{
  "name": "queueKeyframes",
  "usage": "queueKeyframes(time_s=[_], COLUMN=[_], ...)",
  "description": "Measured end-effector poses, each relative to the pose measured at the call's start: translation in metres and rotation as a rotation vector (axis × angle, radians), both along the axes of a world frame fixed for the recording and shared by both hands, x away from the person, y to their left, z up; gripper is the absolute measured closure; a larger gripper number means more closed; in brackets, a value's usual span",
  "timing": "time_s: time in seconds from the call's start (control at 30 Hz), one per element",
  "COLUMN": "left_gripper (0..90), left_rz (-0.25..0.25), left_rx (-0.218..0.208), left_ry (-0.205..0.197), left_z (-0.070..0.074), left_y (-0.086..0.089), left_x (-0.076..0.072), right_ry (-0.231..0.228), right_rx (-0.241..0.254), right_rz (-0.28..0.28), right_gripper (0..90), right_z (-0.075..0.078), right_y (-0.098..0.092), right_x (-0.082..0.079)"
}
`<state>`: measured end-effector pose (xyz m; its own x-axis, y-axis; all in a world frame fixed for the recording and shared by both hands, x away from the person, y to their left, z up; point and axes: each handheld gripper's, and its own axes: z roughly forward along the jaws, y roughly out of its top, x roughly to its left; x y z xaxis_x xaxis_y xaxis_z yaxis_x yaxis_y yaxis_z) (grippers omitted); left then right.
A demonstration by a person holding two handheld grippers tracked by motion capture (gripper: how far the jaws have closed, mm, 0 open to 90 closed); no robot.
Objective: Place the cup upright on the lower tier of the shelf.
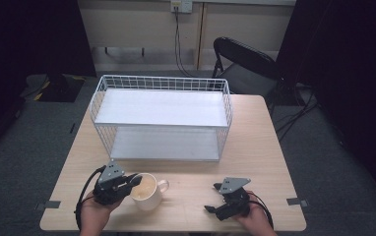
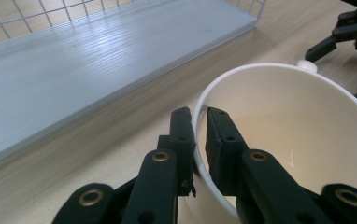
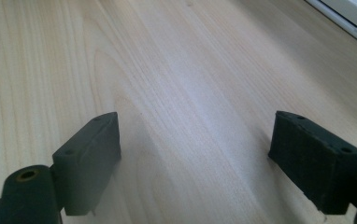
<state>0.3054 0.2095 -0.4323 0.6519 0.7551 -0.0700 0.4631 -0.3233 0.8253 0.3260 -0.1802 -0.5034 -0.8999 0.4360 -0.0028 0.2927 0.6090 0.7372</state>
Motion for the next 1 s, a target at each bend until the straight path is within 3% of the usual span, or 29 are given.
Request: queueKeyframes(time_s=[0.37, 0.6, 1.0], left_gripper=[81.7, 81.7, 81.8], left_rz=[0.042, 0.061, 0.089], left_rx=[-0.023, -0.009, 0.021], left_ry=[-0.02, -0.039, -0.032], left_z=[0.005, 0.008, 0.008], left_y=[0.008, 0.011, 0.018], left_x=[0.004, 0.005, 0.01], right_ry=[0.0, 0.0, 0.0], right_rx=[0.0, 0.0, 0.0], right_rz=[0.0, 0.0, -0.001], right_gripper=[15.6, 15.7, 15.6], right_z=[0.0, 0.0, 0.0], right_y=[0.0, 0.0, 0.0], right_x=[0.0, 0.0, 0.0])
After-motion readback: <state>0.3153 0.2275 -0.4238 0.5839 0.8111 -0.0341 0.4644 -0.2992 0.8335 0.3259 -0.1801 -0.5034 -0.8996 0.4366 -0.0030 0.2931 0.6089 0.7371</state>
